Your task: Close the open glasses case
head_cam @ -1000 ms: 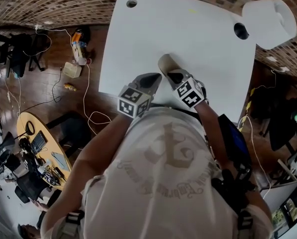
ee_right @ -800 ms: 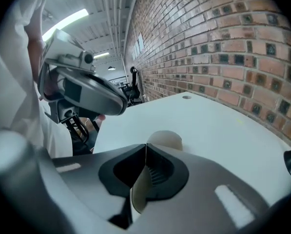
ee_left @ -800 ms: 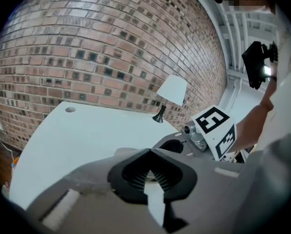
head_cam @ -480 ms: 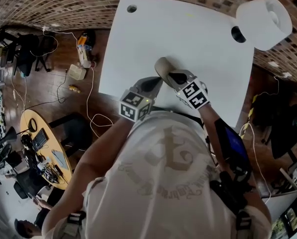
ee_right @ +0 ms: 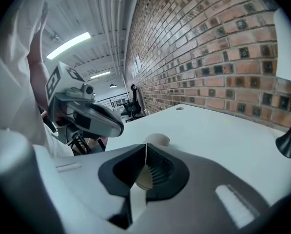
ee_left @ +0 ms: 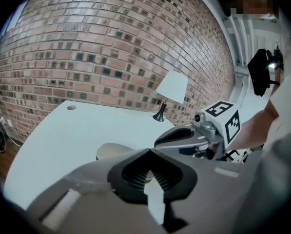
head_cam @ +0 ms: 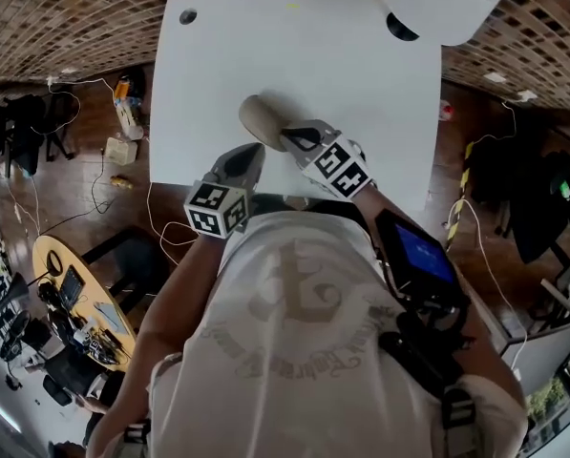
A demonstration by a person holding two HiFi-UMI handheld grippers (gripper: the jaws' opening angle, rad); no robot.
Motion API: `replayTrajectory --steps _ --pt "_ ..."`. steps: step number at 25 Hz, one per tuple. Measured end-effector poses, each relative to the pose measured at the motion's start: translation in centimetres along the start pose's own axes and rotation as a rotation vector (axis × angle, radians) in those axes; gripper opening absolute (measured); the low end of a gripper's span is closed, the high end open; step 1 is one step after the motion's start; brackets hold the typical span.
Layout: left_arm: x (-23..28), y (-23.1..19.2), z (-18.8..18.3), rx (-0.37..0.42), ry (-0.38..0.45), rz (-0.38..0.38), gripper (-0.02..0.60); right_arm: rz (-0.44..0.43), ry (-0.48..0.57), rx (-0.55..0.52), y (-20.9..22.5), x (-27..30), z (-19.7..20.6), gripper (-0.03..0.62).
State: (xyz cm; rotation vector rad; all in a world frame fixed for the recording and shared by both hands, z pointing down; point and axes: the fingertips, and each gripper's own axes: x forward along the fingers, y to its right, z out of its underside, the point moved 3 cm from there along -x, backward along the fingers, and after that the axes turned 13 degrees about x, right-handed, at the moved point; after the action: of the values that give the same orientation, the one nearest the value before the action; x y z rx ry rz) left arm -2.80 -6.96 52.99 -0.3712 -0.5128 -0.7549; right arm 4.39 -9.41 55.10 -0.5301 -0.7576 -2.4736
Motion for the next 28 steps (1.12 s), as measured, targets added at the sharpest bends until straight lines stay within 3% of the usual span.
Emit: replayTrajectory --steps 7,15,19,28 --pt "-0.1 1.9 0.1 0.05 -0.018 0.045 0.005 0.049 0.16 0.118 1.0 -4.4 -0.1 0.011" --pt "-0.1 4.8 -2.1 0.172 0.059 0.146 0.005 0.195 0.354 0.236 -0.1 -11.3 1.4 0.011" --pt "-2.0 5.9 -1.4 0.165 0.089 0.177 0.005 0.257 0.395 0.236 -1.8 -13.1 2.2 0.011" --pt "-6.1 6.9 0.2 0.167 0.162 0.229 0.005 0.284 0.448 0.261 -7.7 -13.9 3.6 0.009"
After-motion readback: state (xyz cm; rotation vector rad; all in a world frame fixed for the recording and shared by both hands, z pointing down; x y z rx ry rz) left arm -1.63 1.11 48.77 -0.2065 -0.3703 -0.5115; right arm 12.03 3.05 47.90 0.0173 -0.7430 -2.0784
